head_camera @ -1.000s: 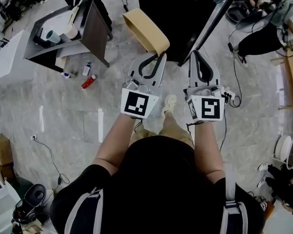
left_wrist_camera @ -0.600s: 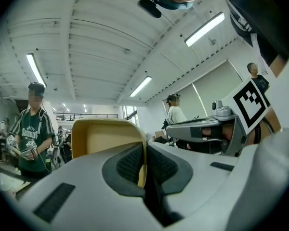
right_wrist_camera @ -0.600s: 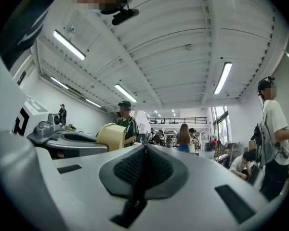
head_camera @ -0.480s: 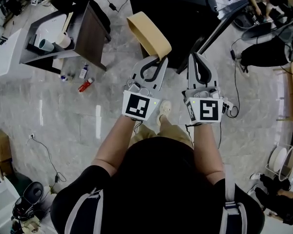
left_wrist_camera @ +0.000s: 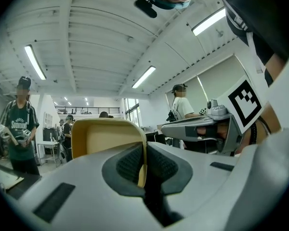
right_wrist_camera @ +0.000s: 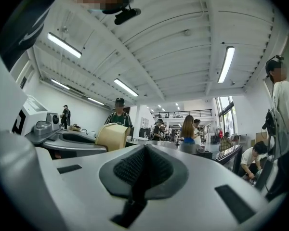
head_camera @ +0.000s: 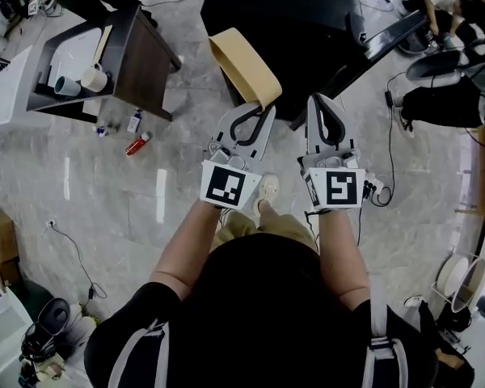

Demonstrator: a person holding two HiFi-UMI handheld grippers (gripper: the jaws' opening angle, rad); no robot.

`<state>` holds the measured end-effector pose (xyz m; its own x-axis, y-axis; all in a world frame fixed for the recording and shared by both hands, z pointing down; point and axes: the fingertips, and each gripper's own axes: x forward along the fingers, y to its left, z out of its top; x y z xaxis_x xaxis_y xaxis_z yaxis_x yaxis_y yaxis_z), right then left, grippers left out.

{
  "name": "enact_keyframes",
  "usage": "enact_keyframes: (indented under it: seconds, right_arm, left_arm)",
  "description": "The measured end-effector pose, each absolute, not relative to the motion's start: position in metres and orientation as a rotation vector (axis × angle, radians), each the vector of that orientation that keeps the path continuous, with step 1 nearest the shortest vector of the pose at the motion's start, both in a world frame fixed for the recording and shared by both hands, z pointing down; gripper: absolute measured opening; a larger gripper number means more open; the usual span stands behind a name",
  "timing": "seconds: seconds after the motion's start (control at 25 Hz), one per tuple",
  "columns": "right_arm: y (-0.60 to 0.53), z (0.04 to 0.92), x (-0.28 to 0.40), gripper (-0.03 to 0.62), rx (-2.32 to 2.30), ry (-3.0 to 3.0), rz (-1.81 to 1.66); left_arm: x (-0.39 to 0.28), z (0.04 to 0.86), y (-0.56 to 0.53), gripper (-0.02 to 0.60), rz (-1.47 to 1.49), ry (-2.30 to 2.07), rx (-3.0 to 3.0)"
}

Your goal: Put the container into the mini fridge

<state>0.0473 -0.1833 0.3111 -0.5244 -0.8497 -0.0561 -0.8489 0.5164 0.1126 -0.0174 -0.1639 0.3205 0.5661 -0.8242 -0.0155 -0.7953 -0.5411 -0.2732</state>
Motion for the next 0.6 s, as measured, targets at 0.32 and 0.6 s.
enact_keyframes:
  seconds: [0.32,0.6]
  right_arm:
    - [-0.227,0.324,0.059,0.037,1.496,-2.724,-0.179]
    - [-0.246,0.329,0.069,0.037,1.505,-2.726,-0.161]
  left_arm:
    - [-0.003,0.339,-0.205,0.032,-0.203,1.356,-2.582]
    - [0.008,0.352,-0.227,0.032,-0.218,1.346,-2.604]
